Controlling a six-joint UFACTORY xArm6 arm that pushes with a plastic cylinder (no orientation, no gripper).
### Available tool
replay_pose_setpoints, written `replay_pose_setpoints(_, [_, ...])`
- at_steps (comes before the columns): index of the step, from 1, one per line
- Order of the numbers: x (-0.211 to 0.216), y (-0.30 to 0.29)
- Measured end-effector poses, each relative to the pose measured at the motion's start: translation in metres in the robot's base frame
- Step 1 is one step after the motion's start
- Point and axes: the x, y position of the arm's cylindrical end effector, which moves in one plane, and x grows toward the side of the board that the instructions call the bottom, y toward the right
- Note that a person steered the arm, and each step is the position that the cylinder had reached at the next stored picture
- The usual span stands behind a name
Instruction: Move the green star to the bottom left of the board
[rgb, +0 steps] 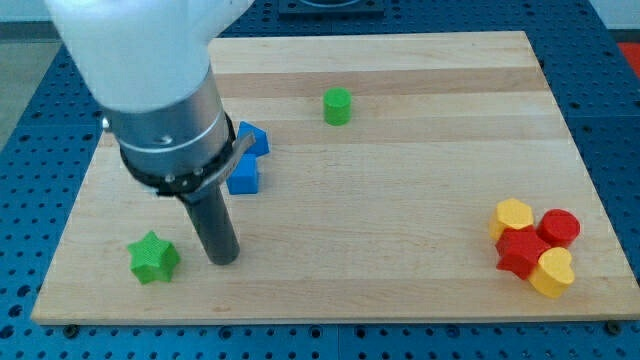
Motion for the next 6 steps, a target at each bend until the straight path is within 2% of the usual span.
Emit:
replay_pose_setpoints(1, [0.010,-0.006])
replay_pose_setpoints(4, [0.005,-0.077])
replay_pose_setpoints(5, [0.000,-0.067])
replay_pose_setpoints(6, [-0.028,-0.032])
